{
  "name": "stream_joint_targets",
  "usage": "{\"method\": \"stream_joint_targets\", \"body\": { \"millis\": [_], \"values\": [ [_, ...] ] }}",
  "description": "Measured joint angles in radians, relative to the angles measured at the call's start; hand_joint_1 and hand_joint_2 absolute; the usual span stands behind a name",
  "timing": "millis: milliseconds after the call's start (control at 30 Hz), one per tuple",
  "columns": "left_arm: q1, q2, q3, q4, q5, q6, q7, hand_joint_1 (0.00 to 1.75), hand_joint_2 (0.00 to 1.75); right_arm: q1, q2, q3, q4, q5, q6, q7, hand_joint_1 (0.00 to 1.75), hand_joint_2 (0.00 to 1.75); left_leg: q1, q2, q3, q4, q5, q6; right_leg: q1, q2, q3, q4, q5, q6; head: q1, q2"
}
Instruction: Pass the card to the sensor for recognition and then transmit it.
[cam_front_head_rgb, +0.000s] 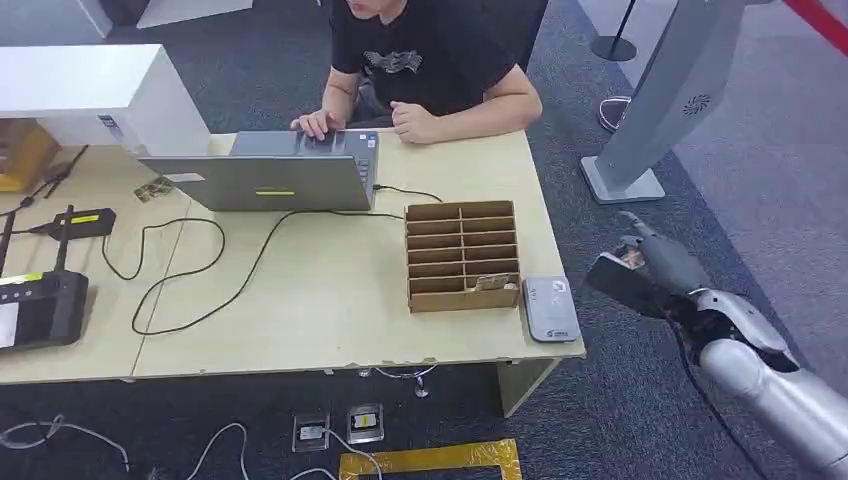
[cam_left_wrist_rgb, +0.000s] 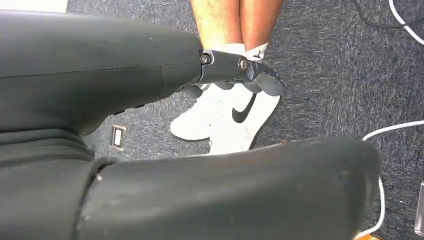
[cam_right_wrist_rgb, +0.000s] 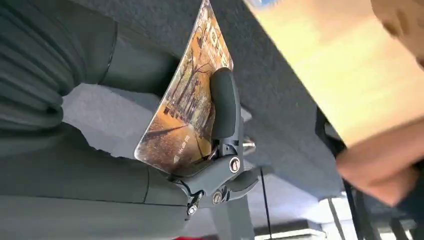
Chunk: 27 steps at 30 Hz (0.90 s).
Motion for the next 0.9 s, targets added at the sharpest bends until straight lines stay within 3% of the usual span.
{"method": "stream_joint_targets", "body": {
  "millis": [233,467,567,667,767,900],
  "values": [
    [0.000,0.000,0.000,0.000,-0.004,0.000,-0.002,0.00,0.00,-0.041,-0.016,-0.062,-0.040,0.022,-0.004,-0.019,1.75,1.75,0.000,0.000,-0.001,0.000,0.000,0.000,0.000,0.000,0.000,0.000,0.000,0.000,0.000,0.000],
    [-0.003,0.000,0.000,0.000,-0.021,0.000,-0.020,0.00,0.00,-0.221,0.013,-0.072,-0.021,0.047,0.037,-0.098,1.75,1.75,0.000,0.001,-0.001,0.000,0.000,0.000,0.000,0.001,0.000,0.001,0.000,0.000,0.000,0.000],
    [-0.008,-0.001,0.000,0.000,-0.023,0.000,-0.024,0.00,0.00,-0.290,0.093,-0.036,0.041,0.088,0.013,-0.149,1.75,1.75,0.001,0.002,-0.001,-0.001,0.000,0.000,0.001,0.003,0.000,0.001,0.000,0.000,0.000,0.000],
    [-0.015,-0.003,0.000,0.000,-0.028,0.000,-0.034,0.00,0.00,-0.349,0.214,0.012,0.143,0.135,-0.033,-0.192,1.75,1.75,0.002,0.002,-0.001,-0.001,0.001,-0.001,0.002,0.004,0.000,0.002,0.000,0.000,0.000,0.000],
    [-0.021,-0.003,0.000,-0.001,-0.035,0.000,-0.036,0.00,0.00,-0.398,0.349,0.052,0.259,0.178,-0.060,-0.195,1.75,1.75,0.004,0.002,-0.001,0.000,0.002,-0.003,0.004,0.004,-0.001,0.002,0.001,-0.001,-0.002,0.000],
    [-0.022,-0.003,-0.001,-0.001,-0.047,0.000,-0.036,0.00,0.00,-0.420,0.483,0.083,0.379,0.206,-0.068,-0.187,1.75,1.75,0.005,0.000,-0.001,0.000,0.002,-0.003,0.005,0.001,-0.001,0.002,0.001,-0.002,-0.001,0.000]
  ]
}}
